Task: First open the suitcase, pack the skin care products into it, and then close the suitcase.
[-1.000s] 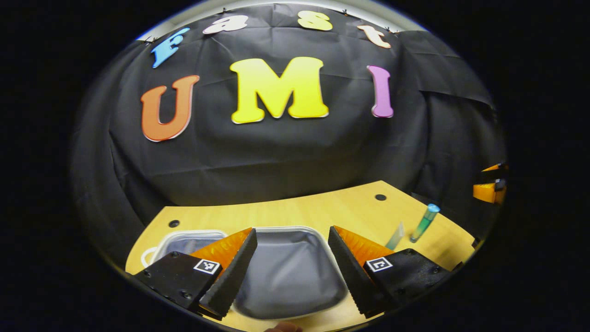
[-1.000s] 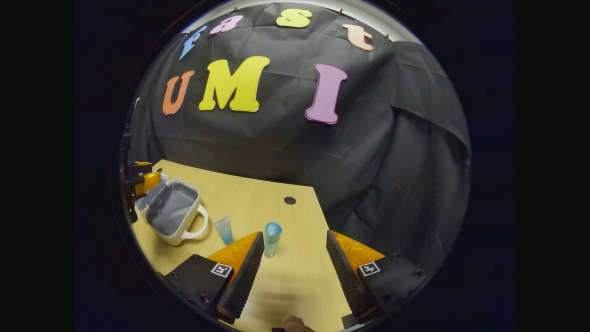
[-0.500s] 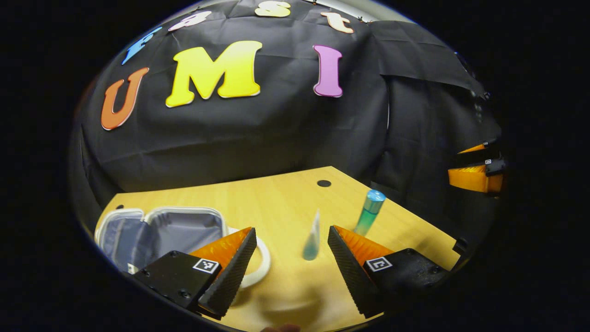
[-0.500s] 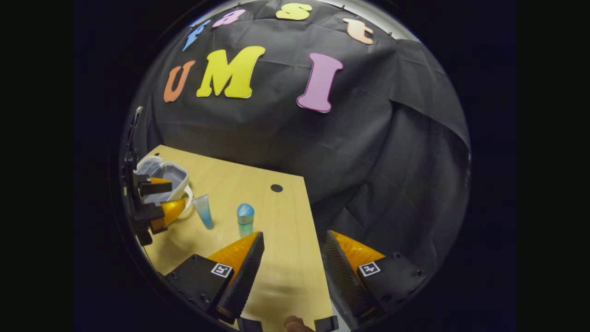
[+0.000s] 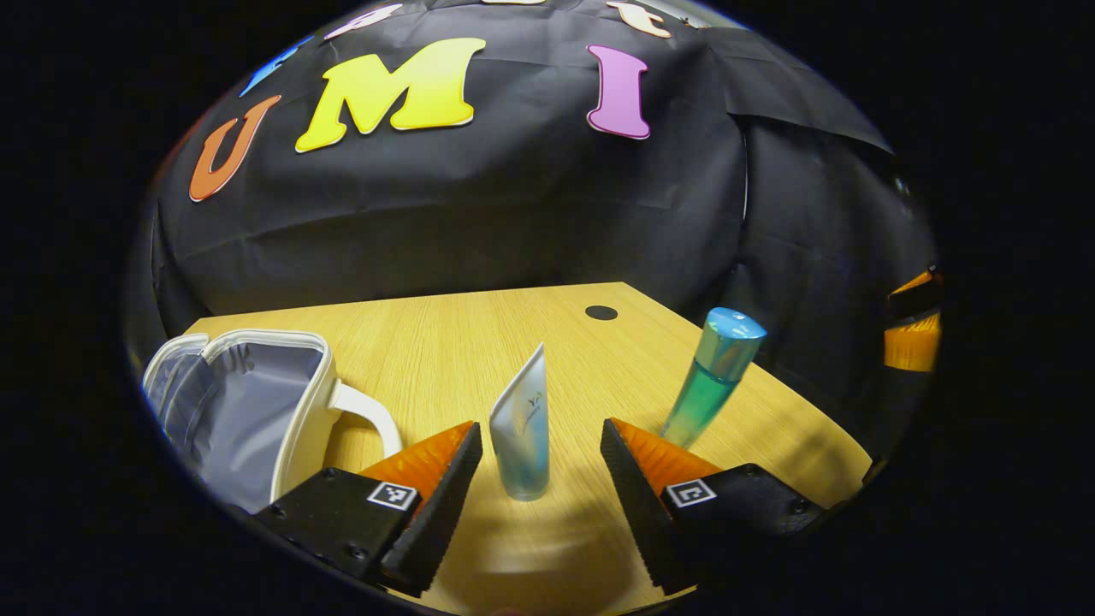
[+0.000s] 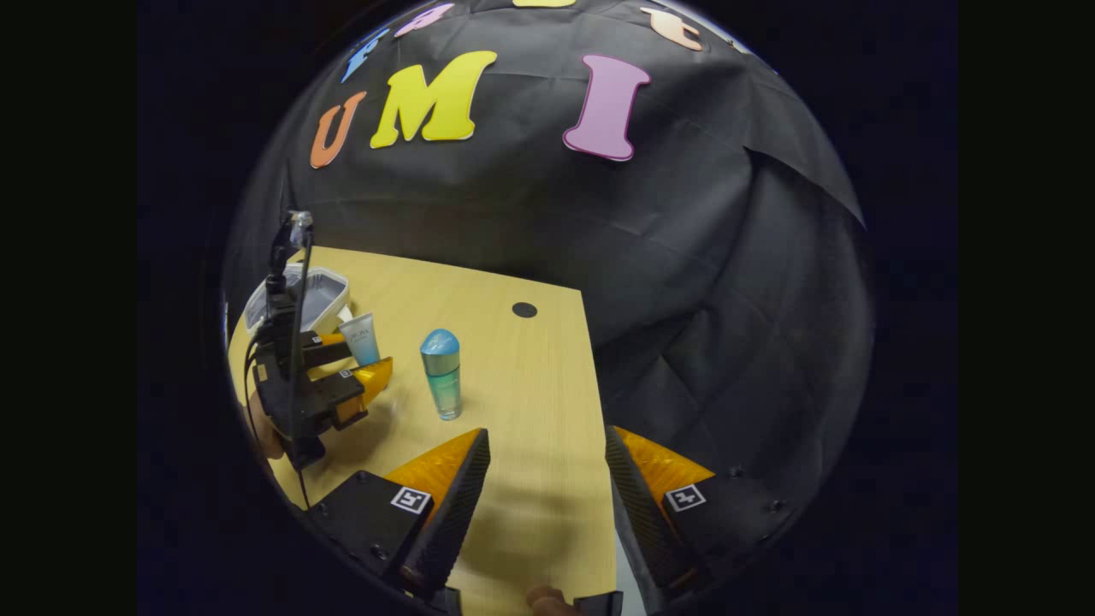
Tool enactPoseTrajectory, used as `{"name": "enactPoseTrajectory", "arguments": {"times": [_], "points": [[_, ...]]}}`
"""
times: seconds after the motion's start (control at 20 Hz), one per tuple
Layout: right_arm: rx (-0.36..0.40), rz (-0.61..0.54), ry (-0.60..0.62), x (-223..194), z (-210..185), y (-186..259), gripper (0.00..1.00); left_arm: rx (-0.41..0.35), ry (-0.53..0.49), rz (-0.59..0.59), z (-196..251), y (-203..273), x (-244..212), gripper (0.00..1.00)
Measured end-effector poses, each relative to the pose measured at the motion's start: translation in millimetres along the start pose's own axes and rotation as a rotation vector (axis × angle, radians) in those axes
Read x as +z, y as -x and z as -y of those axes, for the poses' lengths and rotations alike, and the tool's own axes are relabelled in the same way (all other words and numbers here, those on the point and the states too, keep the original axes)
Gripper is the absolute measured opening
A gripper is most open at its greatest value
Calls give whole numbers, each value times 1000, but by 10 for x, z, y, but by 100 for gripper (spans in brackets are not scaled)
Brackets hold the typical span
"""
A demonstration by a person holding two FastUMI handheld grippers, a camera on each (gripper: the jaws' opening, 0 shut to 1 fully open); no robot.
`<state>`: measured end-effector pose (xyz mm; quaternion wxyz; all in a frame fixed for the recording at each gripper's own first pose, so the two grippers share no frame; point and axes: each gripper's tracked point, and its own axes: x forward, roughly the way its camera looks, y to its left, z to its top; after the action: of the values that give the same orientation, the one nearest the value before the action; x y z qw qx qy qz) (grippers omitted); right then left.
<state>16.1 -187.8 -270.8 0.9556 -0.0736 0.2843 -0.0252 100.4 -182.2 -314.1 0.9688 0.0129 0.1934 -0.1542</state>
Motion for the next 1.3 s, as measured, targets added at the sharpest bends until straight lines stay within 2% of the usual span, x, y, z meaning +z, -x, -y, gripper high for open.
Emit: {"name": "enactPoseTrajectory", "arguments": {"times": [0.05, 0.25, 0.3, 0.35, 0.45, 0.5, 0.6, 0.7, 0.75, 0.85, 0.95, 1.1, 1.3], "points": [[6, 2, 5, -1, 1, -23, 81, 5, 10, -4, 2, -46, -20, 83], [43, 6, 19, -50, -39, -32, 81, 30, 14, -17, -11, -184, -79, 67], [48, 10, 36, -64, -55, -26, 80, 36, 14, -20, -19, -211, -100, 66], [51, 12, 49, -70, -67, -23, 81, 44, 16, -28, -28, -230, -129, 69], [52, 12, 57, -71, -71, -21, 80, 47, 31, -48, -30, -253, -177, 55], [55, 11, 53, -74, -81, -11, 80, 29, 49, -53, -7, -256, -189, 42], [62, 15, 48, -61, -127, -6, 80, 27, 45, -73, -10, -235, -178, 41], [75, 19, 50, -49, -192, -4, 81, 39, 42, -101, -24, -166, -180, 45], [86, 25, 46, -20, -250, -8, 81, 41, 46, -107, -30, -97, -141, 39], [99, 32, 35, 38, -378, -63, 80, 63, 49, -94, -83, 67, 5, 39], [110, 49, 41, 99, -501, -119, 80, 117, 43, -60, -227, 295, 206, 38], [136, 63, 34, 177, -726, -262, 81, 114, 61, -55, -311, 645, 419, 38], [140, 71, 30, 229, -1000, -508, 81, 176, 37, -39, -556, 1206, 754, 37]]}}
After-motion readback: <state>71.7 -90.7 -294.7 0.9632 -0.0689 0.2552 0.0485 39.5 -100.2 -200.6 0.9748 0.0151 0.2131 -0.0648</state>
